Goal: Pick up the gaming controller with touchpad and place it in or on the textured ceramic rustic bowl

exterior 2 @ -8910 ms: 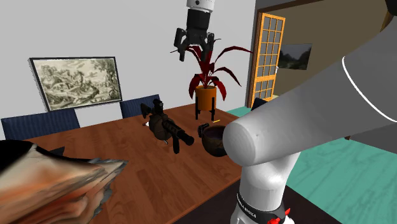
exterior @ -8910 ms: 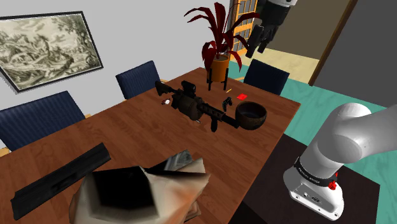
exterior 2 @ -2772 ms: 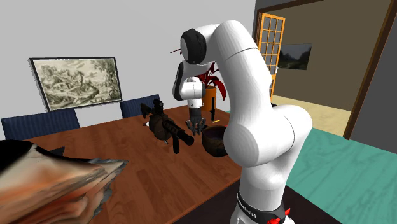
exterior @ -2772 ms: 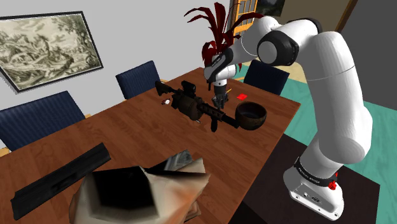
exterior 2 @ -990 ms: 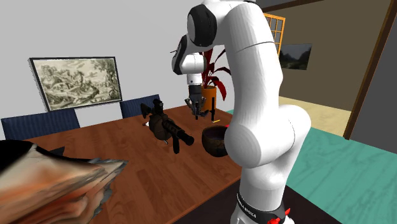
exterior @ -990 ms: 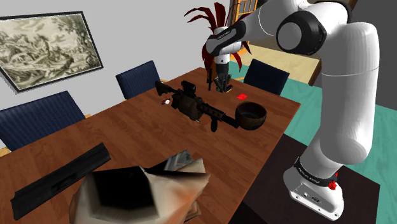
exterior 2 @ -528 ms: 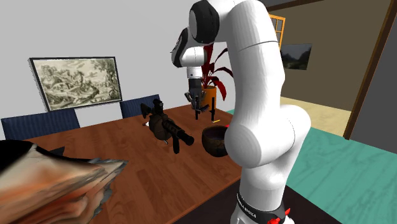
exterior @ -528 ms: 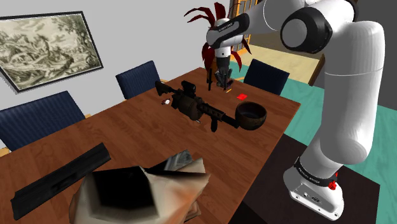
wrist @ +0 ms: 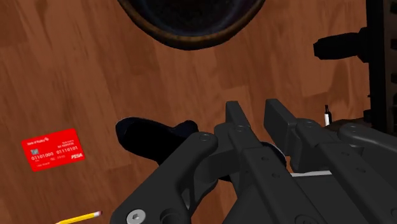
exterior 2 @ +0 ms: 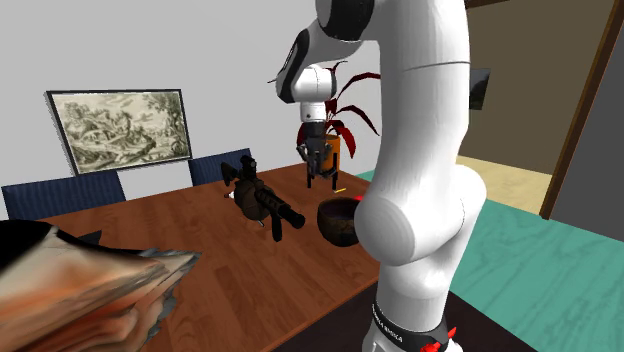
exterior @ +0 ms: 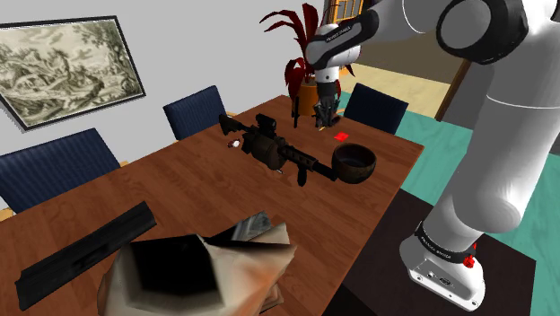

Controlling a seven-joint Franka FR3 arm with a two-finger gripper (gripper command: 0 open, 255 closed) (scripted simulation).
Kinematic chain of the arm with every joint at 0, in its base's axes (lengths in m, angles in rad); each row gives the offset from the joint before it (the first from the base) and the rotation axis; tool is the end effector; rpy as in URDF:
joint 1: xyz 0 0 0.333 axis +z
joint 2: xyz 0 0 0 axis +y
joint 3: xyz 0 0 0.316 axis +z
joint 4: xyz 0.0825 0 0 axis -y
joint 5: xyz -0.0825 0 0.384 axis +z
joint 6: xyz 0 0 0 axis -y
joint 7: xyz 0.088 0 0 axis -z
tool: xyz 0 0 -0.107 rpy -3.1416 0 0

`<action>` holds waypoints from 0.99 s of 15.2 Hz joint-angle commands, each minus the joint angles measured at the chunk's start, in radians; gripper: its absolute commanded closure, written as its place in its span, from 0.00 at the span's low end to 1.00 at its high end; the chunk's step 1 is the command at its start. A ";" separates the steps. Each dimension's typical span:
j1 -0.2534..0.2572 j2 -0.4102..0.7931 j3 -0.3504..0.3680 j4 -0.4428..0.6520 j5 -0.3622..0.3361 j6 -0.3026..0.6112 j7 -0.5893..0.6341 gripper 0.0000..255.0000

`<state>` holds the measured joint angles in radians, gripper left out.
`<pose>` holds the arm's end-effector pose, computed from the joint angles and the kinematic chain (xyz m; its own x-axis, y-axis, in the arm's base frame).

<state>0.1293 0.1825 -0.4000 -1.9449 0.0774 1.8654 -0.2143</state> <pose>0.5476 -0.1390 0.3775 0.9675 -0.0824 -0.2392 -0.0964 -0.9942 -0.0476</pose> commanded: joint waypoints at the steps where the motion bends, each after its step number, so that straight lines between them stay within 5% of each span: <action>1: 0.013 -0.087 -0.004 -0.115 -0.032 0.035 0.019 1.00; 12: -0.026 -0.569 0.014 -0.606 -0.218 0.074 0.131 1.00; 15: -0.027 -0.543 0.008 -0.629 -0.215 0.121 0.126 1.00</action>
<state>0.1016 -0.3611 -0.3924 -2.5625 -0.1374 1.9748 -0.0911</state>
